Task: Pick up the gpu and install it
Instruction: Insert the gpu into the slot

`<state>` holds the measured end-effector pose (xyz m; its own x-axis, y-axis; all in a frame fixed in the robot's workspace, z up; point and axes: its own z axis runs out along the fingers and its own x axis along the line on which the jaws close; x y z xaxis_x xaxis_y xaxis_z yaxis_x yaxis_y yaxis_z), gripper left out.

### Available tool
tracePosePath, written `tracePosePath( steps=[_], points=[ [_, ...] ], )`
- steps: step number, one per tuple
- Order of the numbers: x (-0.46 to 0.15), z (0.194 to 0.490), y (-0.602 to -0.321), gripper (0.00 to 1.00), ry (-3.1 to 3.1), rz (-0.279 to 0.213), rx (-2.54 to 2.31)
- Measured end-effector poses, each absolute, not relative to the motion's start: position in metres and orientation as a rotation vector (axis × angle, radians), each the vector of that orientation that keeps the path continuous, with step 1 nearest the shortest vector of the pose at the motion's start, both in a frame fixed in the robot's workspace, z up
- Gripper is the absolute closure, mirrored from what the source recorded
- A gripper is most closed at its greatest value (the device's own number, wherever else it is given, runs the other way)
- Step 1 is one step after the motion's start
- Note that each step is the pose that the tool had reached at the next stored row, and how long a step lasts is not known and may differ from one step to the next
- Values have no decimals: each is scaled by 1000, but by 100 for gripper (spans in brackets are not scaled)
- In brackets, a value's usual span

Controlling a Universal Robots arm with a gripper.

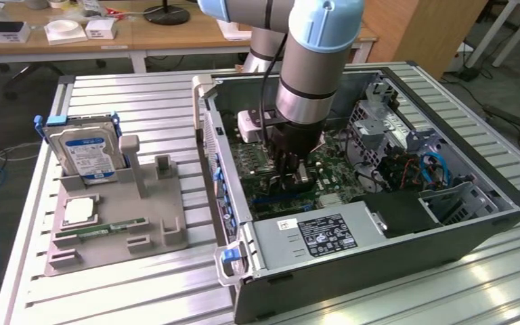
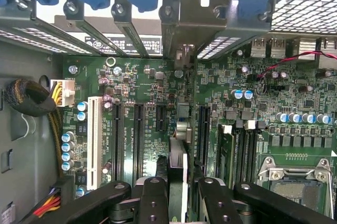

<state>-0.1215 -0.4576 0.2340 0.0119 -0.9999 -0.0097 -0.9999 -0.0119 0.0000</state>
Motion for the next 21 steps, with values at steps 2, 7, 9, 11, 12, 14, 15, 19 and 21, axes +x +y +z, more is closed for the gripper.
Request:
tracePosePath(
  steps=[2, 7, 9, 11, 12, 14, 15, 19, 21],
  points=[
    [-122, 234, -458, 73, 2203, 11, -2230],
    [-122, 234, -458, 73, 2203, 11, -2230],
    [-122, 234, -458, 73, 2203, 11, -2230],
    [-122, 234, -458, 73, 2203, 11, -2230],
    [-122, 233, -458, 73, 2203, 11, -2230],
    [-122, 232, -458, 73, 2204, 10, -2230],
    [-122, 232, -458, 73, 2204, 11, -2230],
    [-122, 232, -458, 73, 2203, 11, -2230],
    [-122, 232, -458, 73, 2203, 11, -2230]
  ],
)
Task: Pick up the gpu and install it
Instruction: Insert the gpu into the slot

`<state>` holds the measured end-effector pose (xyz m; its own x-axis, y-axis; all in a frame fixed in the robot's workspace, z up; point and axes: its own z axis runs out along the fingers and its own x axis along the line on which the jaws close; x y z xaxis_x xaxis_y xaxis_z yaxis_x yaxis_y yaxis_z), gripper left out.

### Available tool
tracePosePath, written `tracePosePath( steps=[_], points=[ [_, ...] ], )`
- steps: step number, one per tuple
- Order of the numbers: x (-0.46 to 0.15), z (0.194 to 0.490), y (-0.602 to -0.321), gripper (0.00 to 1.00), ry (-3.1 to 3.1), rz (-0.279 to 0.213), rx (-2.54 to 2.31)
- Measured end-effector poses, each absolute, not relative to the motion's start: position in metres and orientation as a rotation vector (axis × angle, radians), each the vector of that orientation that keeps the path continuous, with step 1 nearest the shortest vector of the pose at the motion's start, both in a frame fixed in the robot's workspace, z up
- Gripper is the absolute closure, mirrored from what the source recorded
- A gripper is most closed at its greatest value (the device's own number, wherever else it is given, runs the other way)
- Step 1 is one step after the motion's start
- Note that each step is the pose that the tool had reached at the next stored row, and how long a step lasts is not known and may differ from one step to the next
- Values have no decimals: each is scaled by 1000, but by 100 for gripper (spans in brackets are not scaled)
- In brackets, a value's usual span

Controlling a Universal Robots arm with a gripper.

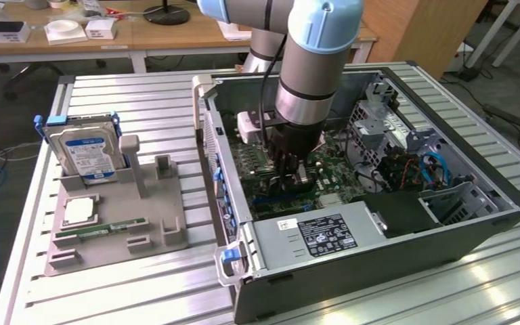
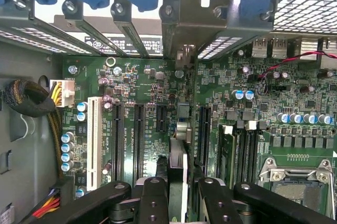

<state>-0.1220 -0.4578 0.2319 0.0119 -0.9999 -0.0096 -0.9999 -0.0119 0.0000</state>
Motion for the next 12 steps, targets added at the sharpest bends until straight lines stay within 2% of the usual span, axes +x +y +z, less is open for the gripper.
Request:
tracePosePath(
  steps=[12],
  points=[
    [-125, 229, -458, 73, 2203, 11, -2230]
  ],
)
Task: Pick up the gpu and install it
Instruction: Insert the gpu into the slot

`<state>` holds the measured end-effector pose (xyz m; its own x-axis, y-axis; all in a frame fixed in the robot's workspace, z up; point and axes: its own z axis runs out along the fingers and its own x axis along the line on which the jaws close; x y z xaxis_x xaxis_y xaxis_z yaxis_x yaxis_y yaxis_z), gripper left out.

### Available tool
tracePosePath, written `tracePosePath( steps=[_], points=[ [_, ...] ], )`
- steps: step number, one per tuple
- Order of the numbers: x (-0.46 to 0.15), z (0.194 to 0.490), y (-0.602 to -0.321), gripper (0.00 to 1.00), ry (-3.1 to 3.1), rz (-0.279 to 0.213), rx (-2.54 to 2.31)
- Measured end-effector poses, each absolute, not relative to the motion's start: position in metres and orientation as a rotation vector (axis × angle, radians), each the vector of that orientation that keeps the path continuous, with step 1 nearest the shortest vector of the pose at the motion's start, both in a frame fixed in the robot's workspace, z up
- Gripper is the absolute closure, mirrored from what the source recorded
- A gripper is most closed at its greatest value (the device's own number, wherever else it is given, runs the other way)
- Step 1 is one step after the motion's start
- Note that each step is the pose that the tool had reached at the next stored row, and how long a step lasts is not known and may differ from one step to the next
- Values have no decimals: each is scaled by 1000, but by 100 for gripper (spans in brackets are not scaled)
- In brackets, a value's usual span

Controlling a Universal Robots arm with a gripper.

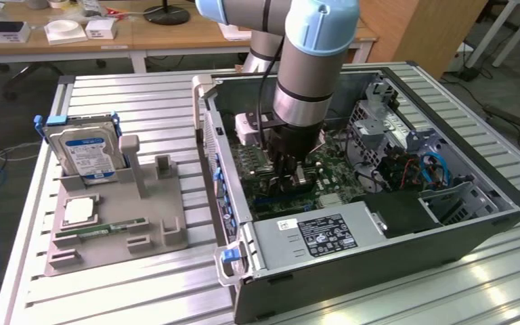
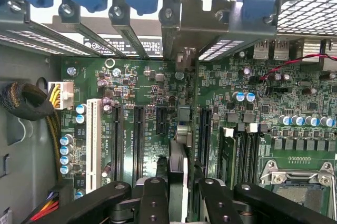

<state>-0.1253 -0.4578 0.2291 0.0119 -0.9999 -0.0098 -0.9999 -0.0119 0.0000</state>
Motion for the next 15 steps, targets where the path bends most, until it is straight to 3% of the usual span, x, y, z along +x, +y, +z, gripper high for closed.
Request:
tracePosePath(
  steps=[15],
  points=[
    [-125, 226, -458, 73, 2203, 11, -2230]
  ],
)
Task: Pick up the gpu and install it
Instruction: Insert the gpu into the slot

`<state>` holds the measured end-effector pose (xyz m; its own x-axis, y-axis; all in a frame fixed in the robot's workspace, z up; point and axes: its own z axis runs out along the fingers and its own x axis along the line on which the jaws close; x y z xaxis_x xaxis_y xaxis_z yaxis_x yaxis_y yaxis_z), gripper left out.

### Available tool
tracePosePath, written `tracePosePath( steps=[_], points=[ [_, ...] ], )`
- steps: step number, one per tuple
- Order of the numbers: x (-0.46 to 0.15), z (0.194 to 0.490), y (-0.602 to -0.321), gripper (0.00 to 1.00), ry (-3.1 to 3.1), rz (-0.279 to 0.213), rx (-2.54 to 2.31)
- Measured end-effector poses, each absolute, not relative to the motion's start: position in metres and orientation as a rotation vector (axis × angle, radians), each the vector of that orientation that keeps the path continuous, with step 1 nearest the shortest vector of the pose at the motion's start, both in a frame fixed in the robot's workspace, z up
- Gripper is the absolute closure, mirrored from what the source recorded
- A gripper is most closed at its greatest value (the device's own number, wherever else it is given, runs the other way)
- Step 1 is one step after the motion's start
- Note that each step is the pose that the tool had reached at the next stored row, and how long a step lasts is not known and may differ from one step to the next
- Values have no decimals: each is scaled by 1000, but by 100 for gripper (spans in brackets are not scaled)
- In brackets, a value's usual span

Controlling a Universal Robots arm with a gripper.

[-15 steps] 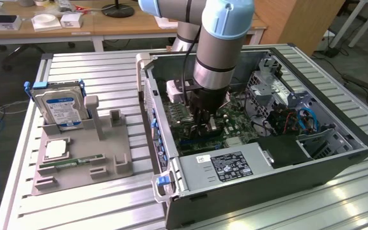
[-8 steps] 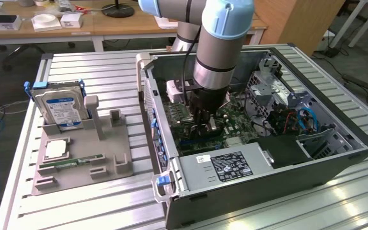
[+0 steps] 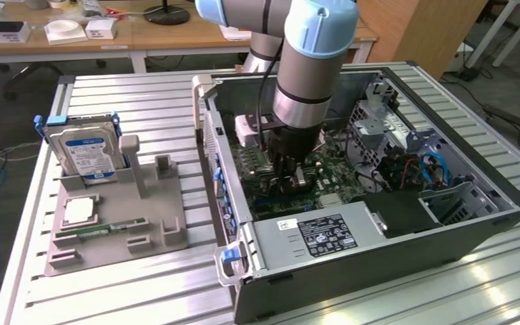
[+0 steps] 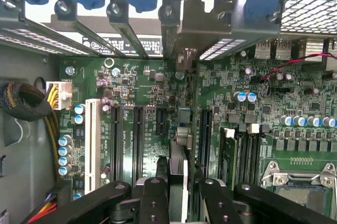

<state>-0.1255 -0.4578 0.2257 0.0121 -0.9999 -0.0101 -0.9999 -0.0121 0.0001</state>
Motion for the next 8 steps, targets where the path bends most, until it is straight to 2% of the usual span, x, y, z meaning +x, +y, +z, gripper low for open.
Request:
tracePosePath(
  steps=[8],
  points=[
    [-126, 226, -458, 73, 2203, 12, -2229]
  ],
)
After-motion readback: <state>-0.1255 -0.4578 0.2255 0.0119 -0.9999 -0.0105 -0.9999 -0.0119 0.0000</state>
